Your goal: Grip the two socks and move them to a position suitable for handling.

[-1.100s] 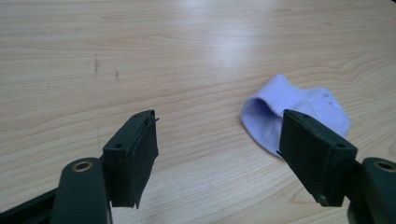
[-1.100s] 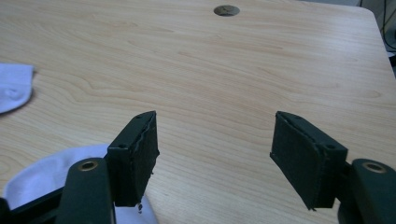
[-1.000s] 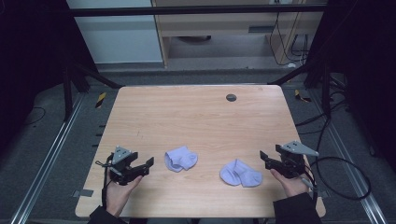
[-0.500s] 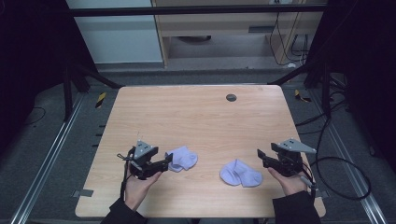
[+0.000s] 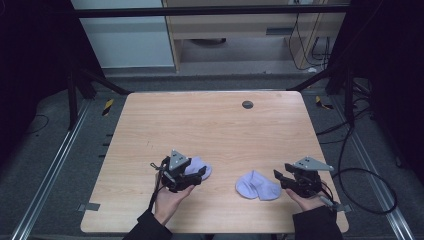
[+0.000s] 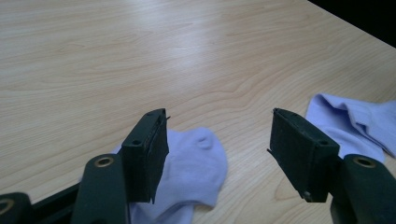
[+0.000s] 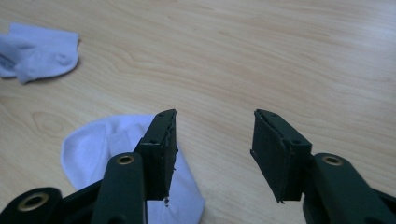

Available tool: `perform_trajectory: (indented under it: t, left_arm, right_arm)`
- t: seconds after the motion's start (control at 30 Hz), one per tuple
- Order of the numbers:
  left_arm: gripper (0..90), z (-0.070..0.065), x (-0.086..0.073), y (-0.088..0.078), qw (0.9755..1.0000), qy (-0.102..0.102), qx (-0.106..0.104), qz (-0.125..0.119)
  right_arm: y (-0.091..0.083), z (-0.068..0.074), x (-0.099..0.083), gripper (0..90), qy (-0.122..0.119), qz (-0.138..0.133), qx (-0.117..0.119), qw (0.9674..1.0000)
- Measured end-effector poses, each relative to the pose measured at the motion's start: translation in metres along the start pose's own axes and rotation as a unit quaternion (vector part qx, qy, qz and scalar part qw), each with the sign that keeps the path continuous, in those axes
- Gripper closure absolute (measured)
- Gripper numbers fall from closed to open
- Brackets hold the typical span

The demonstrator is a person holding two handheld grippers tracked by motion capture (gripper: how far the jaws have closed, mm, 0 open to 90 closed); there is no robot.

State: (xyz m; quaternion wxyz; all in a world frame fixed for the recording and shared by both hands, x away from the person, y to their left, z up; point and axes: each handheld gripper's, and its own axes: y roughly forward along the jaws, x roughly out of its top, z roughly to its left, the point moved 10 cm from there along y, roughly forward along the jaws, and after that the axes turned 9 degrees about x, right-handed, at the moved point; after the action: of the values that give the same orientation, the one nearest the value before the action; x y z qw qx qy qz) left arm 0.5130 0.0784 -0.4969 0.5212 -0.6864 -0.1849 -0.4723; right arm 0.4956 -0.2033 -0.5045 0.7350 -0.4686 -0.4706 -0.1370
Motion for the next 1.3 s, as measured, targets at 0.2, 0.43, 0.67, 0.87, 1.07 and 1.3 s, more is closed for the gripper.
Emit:
perform_trajectory:
  t: [0.2,0.43,0.67,0.87,1.07,1.3]
  left_arm:
    - [38.0,-0.019,-0.003,0.007,0.9999,0.011,-0.011,0.006]
    - [40.9,-0.038,-0.008,0.016,0.9993,0.023,-0.023,0.016]
    - [42.6,-0.057,-0.012,0.023,0.9985,0.035,-0.033,0.025]
    - [44.5,-0.073,-0.015,0.03,0.9977,0.042,-0.042,0.033]
    - [47.3,-0.086,-0.02,0.038,0.9968,0.046,-0.05,0.043]
    - [50.6,-0.098,-0.026,0.048,0.9958,0.049,-0.055,0.054]
  right_arm:
    - [0.002,0.011,-0.011,53.9,-0.005,0.016,0.016,0.9997]
    - [0.003,0.025,-0.02,55.0,-0.013,0.028,0.032,0.999]
    - [0.009,0.034,-0.027,55.8,-0.011,0.037,0.04,0.9984]
    - [0.015,0.04,-0.033,57.7,-0.017,0.05,0.05,0.9974]
    - [0.021,0.045,-0.04,60.0,-0.021,0.064,0.059,0.996]
    - [0.026,0.049,-0.046,61.3,-0.025,0.078,0.066,0.9944]
